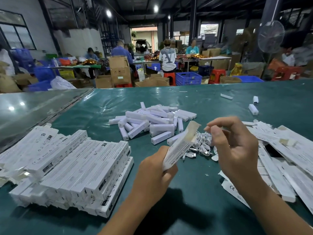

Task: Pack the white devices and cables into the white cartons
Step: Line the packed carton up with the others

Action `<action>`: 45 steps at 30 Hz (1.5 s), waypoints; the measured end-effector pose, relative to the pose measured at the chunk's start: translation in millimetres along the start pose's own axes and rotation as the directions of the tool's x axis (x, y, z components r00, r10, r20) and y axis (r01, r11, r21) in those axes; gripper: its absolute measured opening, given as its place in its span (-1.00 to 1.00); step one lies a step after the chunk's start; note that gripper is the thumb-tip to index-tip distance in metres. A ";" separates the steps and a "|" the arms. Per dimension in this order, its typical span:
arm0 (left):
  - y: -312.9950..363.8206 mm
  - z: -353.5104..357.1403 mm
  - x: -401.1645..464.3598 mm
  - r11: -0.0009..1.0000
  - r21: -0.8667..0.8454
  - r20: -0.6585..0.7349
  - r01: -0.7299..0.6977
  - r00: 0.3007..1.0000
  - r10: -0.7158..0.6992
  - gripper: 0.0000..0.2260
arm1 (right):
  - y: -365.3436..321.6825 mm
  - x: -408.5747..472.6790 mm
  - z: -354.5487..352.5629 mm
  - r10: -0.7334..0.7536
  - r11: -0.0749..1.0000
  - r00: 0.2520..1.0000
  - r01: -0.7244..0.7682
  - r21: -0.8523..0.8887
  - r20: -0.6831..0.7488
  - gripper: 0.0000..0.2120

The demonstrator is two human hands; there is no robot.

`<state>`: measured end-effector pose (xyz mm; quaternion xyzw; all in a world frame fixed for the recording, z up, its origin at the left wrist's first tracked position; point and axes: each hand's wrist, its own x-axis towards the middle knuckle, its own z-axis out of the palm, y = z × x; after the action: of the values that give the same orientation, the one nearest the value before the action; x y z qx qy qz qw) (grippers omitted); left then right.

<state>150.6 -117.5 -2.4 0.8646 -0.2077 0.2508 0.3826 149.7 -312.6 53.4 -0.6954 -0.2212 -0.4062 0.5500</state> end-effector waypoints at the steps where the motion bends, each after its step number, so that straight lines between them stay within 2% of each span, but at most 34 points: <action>1: 1.4 -1.2 0.3 1.000 -0.027 0.008 0.001 1.000 0.000 -0.90 | -1.2 -1.6 0.6 -0.035 0.999 0.998 0.035 -0.008 0.046 -0.90; 4: 4.3 -3.7 1.1 0.997 -0.072 0.051 0.028 0.998 -0.025 -0.86 | -1.9 -4.6 5.1 -0.116 0.990 0.982 0.127 -0.066 0.147 -0.85; 7: 3.9 -4.5 1.7 0.997 -0.058 0.081 0.041 0.996 -0.036 -0.75 | 0.2 -5.8 7.3 -0.173 0.972 0.967 0.198 -0.124 0.189 -0.82; 9: 3.3 -4.5 1.9 0.997 -0.052 0.084 0.053 0.995 -0.049 -0.75 | 3.1 -6.4 9.0 -0.173 0.970 0.963 0.203 -0.137 0.206 -0.78; 14: 1.4 -3.9 0.9 0.994 -0.066 0.095 0.089 0.992 -0.083 -0.87 | 6.8 -5.0 13.9 0.055 0.998 0.971 -0.055 -0.008 0.232 -0.79; 18: 1.5 -3.3 0.6 0.993 -0.056 0.113 0.101 0.989 -0.095 -0.89 | 6.4 -1.5 14.3 0.203 0.968 0.951 -0.231 0.098 0.234 -0.86; 20: 1.9 -2.8 0.6 0.994 -0.043 0.121 0.096 0.989 -0.091 -0.87 | 8.1 -0.9 15.8 0.289 0.936 0.928 -0.325 0.132 0.233 -0.83; 23: 1.9 -2.6 -0.3 0.997 0.006 0.126 0.083 0.989 -0.083 -0.80 | 11.3 -1.9 19.5 0.457 0.824 0.857 -0.509 0.248 0.238 -0.72; 28: 1.9 -2.8 -1.2 0.996 0.048 0.146 0.080 0.986 -0.086 -0.78 | 15.1 -1.7 21.9 0.576 0.659 0.755 -0.656 0.368 0.314 -0.65; 31: 1.0 -2.8 -1.3 0.996 0.059 0.152 0.069 0.985 -0.077 -0.78 | 18.6 -1.9 22.9 0.704 0.552 0.660 -0.741 0.381 0.262 -0.34; 32: 0.6 -2.8 -0.9 0.996 0.059 0.158 0.069 0.984 -0.077 -0.77 | 18.6 -2.2 22.4 0.729 0.521 0.625 -0.771 0.367 0.278 -0.32; 36: -3.0 -3.6 -0.1 0.995 0.057 0.203 0.085 0.975 -0.095 -0.71 | 18.9 -2.8 19.2 0.678 0.409 0.538 -0.842 0.351 0.501 -0.69; 38: -5.5 -3.5 0.5 0.993 0.074 0.231 0.087 0.968 -0.102 -0.75 | 21.5 -4.4 19.6 0.642 0.480 0.572 -0.819 0.314 0.511 -0.80; 40: -5.4 -4.1 -0.2 0.993 0.066 0.253 0.094 0.961 -0.108 -0.86 | 20.2 -5.2 20.1 0.589 0.624 0.645 -0.745 0.233 0.487 -0.80; 42: -4.3 -5.6 0.3 0.993 0.030 0.255 0.114 0.960 -0.118 -0.96 | 16.0 -5.7 20.5 0.526 0.702 0.679 -0.686 0.189 0.512 -0.75; 45: -2.0 -7.9 0.7 0.993 0.018 0.269 0.117 0.956 -0.117 -0.85 | 16.3 -6.5 17.9 0.431 0.871 0.744 -0.492 -0.019 0.510 -0.63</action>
<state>150.1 -110.4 1.5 0.9019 -0.2061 0.1079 0.3640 164.1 -299.6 37.5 -0.7756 -0.1998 -0.0500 0.5967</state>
